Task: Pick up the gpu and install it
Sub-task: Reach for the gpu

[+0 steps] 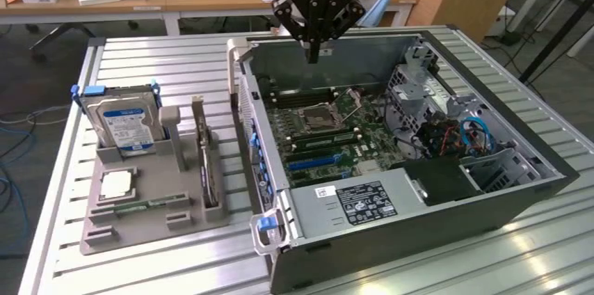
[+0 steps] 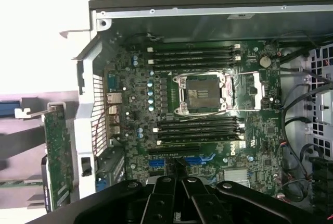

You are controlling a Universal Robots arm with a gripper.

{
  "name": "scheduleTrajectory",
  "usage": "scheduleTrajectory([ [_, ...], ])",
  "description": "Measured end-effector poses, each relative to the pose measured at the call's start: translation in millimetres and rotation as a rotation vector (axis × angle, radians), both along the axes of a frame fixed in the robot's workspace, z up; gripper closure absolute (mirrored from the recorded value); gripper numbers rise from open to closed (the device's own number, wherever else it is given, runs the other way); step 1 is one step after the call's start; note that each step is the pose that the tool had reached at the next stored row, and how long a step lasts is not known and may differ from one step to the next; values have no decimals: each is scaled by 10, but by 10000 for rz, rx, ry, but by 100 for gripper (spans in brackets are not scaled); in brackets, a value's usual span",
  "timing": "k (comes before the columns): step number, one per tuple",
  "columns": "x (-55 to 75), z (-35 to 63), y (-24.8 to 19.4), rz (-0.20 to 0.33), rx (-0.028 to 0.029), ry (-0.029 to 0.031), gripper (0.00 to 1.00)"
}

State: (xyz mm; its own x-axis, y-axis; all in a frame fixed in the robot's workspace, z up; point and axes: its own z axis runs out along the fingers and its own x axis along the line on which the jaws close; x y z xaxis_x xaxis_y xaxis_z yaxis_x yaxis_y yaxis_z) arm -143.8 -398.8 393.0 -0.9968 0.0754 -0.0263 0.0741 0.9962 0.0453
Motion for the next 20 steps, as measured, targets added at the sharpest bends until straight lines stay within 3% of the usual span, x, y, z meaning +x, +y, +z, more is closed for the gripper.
scheduleTrajectory([
  [20, -611, -8, 0, 1, -1, -146, 90],
])
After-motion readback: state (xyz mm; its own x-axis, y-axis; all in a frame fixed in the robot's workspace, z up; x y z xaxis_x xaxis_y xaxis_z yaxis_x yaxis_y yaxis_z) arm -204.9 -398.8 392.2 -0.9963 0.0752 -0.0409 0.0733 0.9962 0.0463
